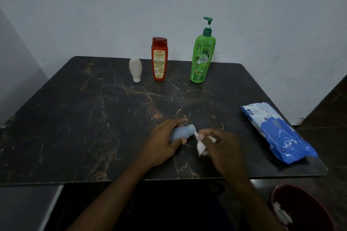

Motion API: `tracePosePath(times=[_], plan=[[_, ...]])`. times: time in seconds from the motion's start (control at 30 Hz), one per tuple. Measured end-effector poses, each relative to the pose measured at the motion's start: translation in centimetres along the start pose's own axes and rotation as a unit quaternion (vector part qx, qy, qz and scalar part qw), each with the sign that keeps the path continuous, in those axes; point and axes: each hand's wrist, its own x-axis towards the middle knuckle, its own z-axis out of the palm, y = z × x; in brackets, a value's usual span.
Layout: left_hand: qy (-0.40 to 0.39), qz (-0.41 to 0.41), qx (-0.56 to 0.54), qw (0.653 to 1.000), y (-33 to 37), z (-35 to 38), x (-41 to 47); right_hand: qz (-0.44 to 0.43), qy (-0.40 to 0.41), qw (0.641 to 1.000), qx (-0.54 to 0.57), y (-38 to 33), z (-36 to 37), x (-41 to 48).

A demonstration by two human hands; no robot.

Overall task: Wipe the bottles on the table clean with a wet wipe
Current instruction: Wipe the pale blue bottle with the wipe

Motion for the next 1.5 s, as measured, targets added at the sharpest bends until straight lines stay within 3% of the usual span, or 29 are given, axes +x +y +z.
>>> tracePosePath(times=[0.13,0.23,0.33,0.43,0.5,0.73,0.9,1.03,1.23,1.43,1.5], plan=[[-0.037,0.001,0.016,0.999,0.3,-0.1,0.0,-0.084,0.030,0.996,0.020,-0.4,-1.7,1.8],[-0.052,0.006,0.026,0.998,0.4,0.0,0.0,-0.122,-0.006,0.993,0.006,-1.0,-0.7,2.3],[-0.053,0.003,0.025,0.998,0.3,0.2,0.1,-0.219,-0.053,0.969,-0.105,-0.6,0.7,2.0],[-0.053,0.002,0.032,0.998,0.3,0.2,0.0,-0.285,-0.030,0.931,-0.227,0.9,1.0,2.0],[-0.058,-0.001,0.033,0.998,0.4,0.2,-0.1,-0.279,-0.035,0.923,-0.264,1.8,0.8,1.8],[-0.058,0.005,0.038,0.998,0.4,0.2,0.0,-0.300,-0.007,0.931,-0.207,1.6,0.2,1.6],[-0.056,0.016,0.037,0.998,0.6,0.1,-0.1,-0.226,-0.059,0.960,-0.157,0.3,0.2,3.7],[-0.050,0.008,0.036,0.998,0.6,0.1,-0.2,-0.275,-0.037,0.933,-0.230,0.4,0.3,2.9],[-0.048,0.011,0.025,0.998,0.8,0.2,-0.1,-0.312,-0.022,0.922,-0.228,1.0,-0.2,1.4],[-0.047,0.042,0.012,0.998,0.8,0.0,-0.4,-0.178,-0.101,0.944,-0.260,-1.0,0.2,4.8],[-0.040,0.046,0.014,0.998,0.8,0.0,-0.5,-0.185,-0.108,0.934,-0.287,-1.0,0.2,4.6]])
